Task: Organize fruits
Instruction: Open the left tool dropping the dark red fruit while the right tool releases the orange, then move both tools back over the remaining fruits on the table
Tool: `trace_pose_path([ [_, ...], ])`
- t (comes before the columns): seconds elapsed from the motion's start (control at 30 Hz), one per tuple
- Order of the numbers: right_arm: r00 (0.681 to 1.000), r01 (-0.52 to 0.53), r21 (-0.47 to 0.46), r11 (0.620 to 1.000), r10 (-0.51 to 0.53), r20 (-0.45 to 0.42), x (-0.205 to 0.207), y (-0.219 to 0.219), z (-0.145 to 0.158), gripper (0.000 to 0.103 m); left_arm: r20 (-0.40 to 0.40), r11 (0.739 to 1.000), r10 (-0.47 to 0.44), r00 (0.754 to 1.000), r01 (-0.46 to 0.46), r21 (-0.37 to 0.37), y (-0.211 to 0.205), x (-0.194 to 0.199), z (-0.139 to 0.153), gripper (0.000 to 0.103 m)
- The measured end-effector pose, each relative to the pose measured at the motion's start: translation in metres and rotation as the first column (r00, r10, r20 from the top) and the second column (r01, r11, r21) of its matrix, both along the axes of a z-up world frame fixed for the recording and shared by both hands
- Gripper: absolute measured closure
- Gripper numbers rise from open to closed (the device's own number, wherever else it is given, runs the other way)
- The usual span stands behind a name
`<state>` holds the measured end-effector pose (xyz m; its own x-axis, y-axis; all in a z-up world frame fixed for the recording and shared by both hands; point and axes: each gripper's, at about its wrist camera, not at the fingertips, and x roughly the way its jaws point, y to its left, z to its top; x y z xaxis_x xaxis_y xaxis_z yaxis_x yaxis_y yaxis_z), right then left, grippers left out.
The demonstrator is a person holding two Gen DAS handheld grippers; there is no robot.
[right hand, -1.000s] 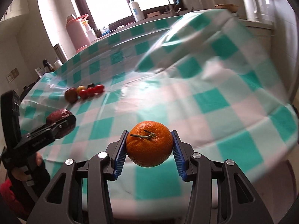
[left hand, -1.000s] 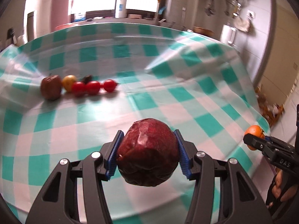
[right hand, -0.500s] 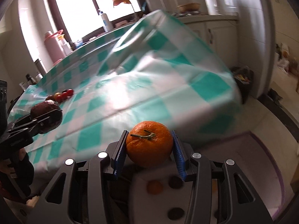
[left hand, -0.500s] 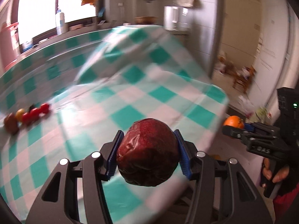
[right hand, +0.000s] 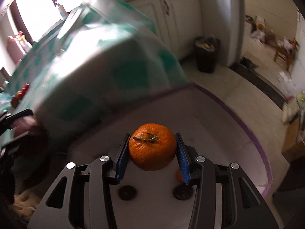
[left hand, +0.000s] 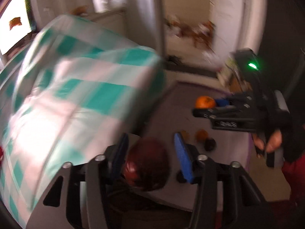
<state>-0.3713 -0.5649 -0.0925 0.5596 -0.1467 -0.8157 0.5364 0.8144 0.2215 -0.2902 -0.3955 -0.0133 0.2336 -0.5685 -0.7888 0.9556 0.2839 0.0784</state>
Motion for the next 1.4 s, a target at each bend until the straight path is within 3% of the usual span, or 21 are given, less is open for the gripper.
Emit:
trace_pose_path([
  [0.27,0.996,0.056,0.029,0.998,-0.054,-0.065,-0.012,-0.015,-0.032,0.058,0.05,0.987,-0.155,0.987,0.153,0.047,-0.035,-0.038,-0.025,0.061],
  [0.4,0.994,0.058,0.058,0.997,-0.052,-0.101,-0.013,-0.017,-0.049,0.058,-0.025,0.98,-0.151,0.988,0.153,0.127,-0.042,-0.032,-0.066,0.06],
  [0.5,0.985,0.075,0.076,0.994,-0.062,-0.159,-0.006,-0.021,-0.058,0.058,-0.097,0.962,-0.151,0.984,0.169,0.216,-0.049,-0.026,-0.098,0.043],
  [0.63,0.964,0.099,0.041,0.994,-0.086,-0.252,0.004,-0.027,-0.065,0.058,-0.099,0.946,-0.174,0.98,0.195,0.26,-0.046,-0.03,-0.115,0.031],
  [0.73,0.947,0.125,0.008,0.992,-0.117,-0.3,0.005,-0.031,-0.07,0.057,-0.072,0.94,-0.202,0.977,0.213,0.265,-0.043,-0.034,-0.117,0.025],
  [0.83,0.946,0.139,-0.008,0.99,-0.136,-0.295,0.004,-0.032,-0.07,0.054,-0.042,0.932,-0.221,0.974,0.223,0.285,-0.032,-0.043,-0.121,0.025],
  [0.9,0.944,0.15,-0.022,0.988,-0.15,-0.295,0.002,-0.034,-0.069,0.044,-0.019,0.931,-0.23,0.973,0.225,0.286,-0.028,-0.049,-0.12,0.025],
  [1.07,0.95,0.166,-0.047,0.985,-0.173,-0.261,-0.003,-0.038,-0.059,0.04,0.072,0.957,-0.213,0.974,0.193,0.216,-0.02,-0.053,-0.101,0.023],
  [1.17,0.962,0.167,-0.064,0.984,-0.177,-0.21,-0.004,-0.04,-0.043,0.039,0.131,0.982,-0.173,0.976,0.161,0.096,-0.007,-0.049,-0.072,0.017],
  [1.23,0.97,0.16,-0.082,0.984,-0.172,-0.17,-0.002,-0.035,-0.028,0.036,0.164,0.989,-0.148,0.975,0.147,0.02,0.002,-0.047,-0.054,0.006],
  [1.4,0.991,0.088,-0.147,0.985,-0.101,-0.085,0.016,-0.013,0.012,0.024,0.2,0.987,-0.053,0.978,0.081,-0.137,0.033,-0.031,-0.006,0.002],
])
